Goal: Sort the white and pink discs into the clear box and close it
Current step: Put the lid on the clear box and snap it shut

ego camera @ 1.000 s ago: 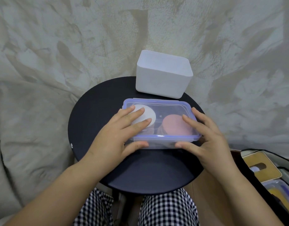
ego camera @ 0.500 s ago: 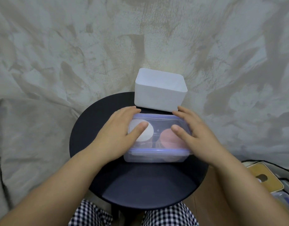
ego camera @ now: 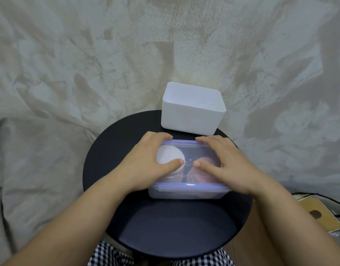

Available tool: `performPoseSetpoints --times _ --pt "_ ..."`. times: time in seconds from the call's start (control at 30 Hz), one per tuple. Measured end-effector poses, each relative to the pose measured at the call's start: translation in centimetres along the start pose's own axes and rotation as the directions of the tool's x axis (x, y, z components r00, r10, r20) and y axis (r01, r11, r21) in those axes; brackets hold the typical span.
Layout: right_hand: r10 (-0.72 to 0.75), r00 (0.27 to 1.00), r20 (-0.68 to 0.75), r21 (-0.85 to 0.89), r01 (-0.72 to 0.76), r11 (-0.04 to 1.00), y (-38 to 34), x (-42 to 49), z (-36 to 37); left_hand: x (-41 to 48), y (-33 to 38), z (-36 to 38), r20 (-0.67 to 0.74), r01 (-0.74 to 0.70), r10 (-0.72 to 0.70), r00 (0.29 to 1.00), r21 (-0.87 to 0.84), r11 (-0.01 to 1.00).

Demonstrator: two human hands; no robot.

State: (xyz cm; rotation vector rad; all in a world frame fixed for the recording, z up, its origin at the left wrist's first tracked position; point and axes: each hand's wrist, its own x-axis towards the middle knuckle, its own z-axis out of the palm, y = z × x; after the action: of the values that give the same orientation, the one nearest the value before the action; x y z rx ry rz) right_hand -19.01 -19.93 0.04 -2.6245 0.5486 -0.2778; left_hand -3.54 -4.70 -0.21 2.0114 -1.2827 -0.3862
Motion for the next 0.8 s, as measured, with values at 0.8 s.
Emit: performPoseSetpoints --times 0.8 --pt "0.146 0.947 -0.287 0.33 -0.045 0.943 0.1 -5.4 1.0 -5.6 -1.0 1.4 -0.268 -0.114 0.067 0.961 -0.166 0.979"
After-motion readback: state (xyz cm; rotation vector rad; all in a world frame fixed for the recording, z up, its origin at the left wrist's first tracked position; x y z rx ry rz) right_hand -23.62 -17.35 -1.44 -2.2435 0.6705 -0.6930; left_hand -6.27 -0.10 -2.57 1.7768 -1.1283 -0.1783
